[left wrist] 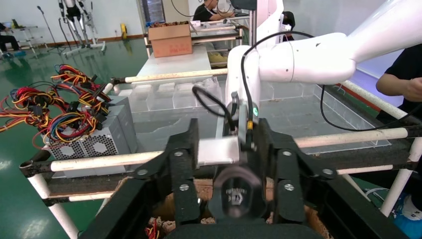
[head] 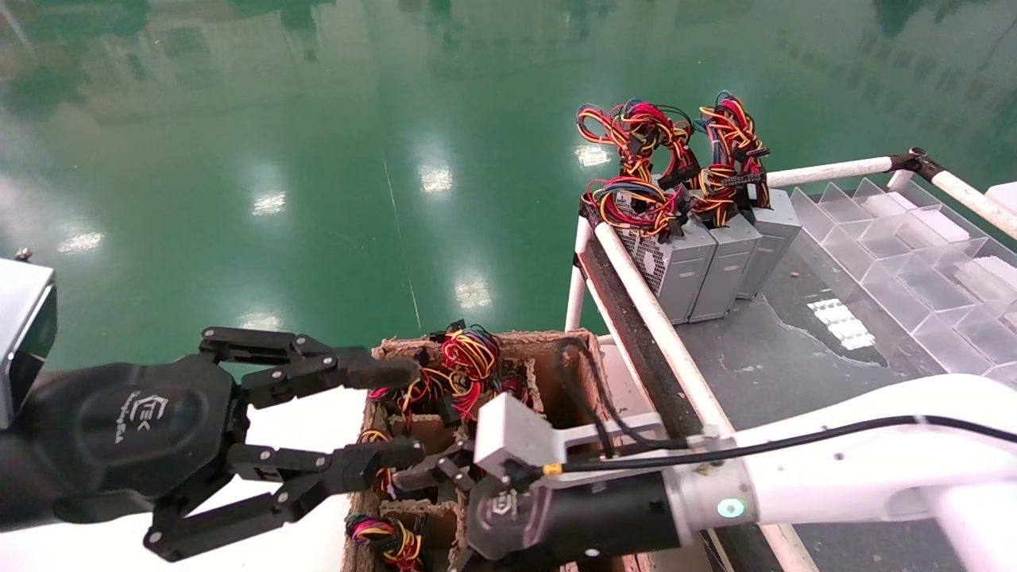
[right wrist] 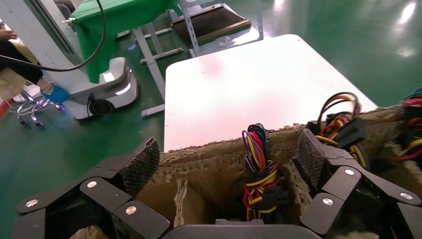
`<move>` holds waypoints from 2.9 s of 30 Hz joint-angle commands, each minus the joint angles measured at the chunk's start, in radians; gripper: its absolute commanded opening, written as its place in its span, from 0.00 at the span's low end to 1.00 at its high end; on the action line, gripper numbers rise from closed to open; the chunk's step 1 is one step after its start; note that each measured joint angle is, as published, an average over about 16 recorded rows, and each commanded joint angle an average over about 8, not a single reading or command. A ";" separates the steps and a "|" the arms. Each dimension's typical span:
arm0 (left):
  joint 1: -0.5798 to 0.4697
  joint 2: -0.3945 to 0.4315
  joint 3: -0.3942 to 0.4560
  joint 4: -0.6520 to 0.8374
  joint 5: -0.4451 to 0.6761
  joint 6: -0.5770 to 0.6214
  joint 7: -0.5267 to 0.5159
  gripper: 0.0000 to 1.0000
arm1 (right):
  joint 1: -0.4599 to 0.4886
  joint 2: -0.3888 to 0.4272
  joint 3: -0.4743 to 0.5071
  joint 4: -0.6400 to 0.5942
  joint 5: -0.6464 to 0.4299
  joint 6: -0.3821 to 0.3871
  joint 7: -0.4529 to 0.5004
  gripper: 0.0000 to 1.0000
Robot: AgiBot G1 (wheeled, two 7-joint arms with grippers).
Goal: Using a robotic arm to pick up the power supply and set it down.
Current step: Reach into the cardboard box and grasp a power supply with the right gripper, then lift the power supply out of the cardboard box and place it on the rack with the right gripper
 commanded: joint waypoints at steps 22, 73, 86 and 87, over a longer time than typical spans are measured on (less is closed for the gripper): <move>0.000 -0.001 0.001 0.000 -0.001 -0.001 0.001 1.00 | -0.004 -0.088 -0.042 -0.096 -0.068 0.052 -0.042 0.00; -0.001 -0.002 0.004 0.000 -0.003 -0.002 0.002 1.00 | -0.016 0.019 0.111 -0.181 0.161 0.001 -0.048 0.00; -0.001 -0.002 0.005 0.000 -0.004 -0.002 0.003 1.00 | 0.072 0.141 0.223 -0.257 0.322 -0.078 0.017 0.00; -0.001 -0.002 0.005 0.000 -0.004 -0.002 0.003 1.00 | 0.080 0.149 0.231 -0.269 0.332 -0.084 0.018 0.00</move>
